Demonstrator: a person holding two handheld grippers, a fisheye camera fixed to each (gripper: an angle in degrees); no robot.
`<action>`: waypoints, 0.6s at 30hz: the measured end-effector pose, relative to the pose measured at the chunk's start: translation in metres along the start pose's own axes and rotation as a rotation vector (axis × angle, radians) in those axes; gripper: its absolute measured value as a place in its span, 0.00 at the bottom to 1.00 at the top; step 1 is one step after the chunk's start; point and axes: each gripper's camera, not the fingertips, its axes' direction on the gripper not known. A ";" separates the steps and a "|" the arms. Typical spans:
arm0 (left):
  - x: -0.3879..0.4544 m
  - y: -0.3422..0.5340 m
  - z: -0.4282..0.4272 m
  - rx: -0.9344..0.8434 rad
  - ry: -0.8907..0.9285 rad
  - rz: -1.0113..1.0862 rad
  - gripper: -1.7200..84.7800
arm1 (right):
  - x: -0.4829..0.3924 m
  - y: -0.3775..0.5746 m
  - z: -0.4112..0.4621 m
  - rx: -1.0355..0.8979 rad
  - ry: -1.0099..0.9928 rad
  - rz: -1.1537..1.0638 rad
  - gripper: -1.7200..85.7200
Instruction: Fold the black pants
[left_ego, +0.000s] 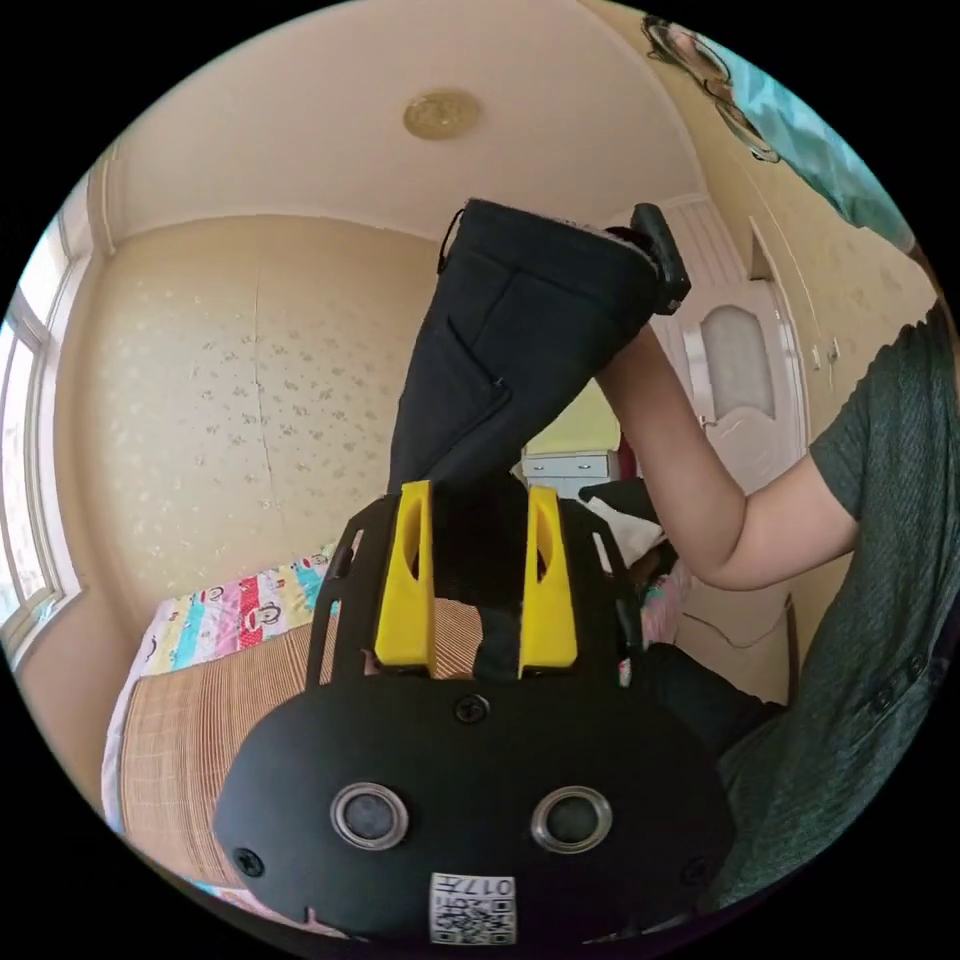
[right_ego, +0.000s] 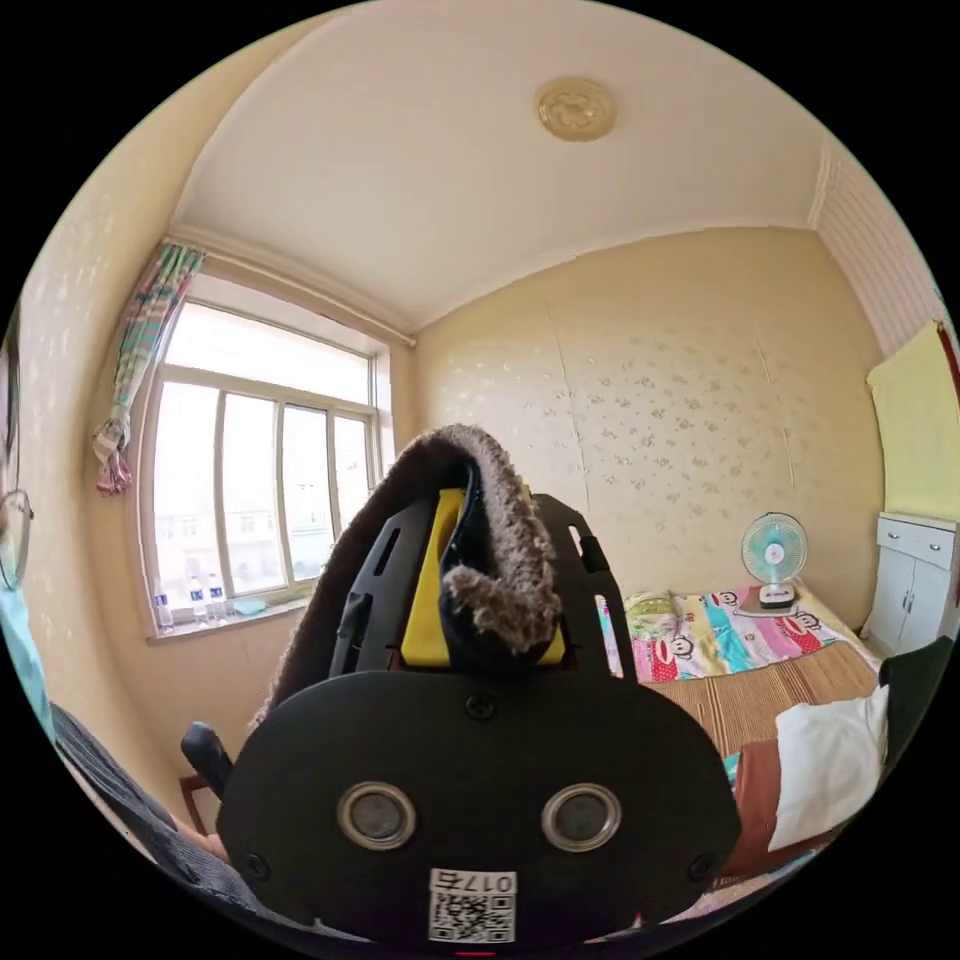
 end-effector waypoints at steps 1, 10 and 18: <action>0.005 -0.012 0.001 -0.010 -0.049 0.026 0.18 | -0.005 -0.002 -0.002 0.009 -0.011 0.005 0.02; -0.041 -0.082 -0.047 0.261 -0.035 -0.121 0.09 | -0.083 -0.009 -0.044 0.182 0.084 -0.150 0.03; -0.140 -0.116 -0.110 0.420 0.233 -0.272 0.08 | 0.003 -0.013 -0.033 -0.100 -0.374 -0.082 0.07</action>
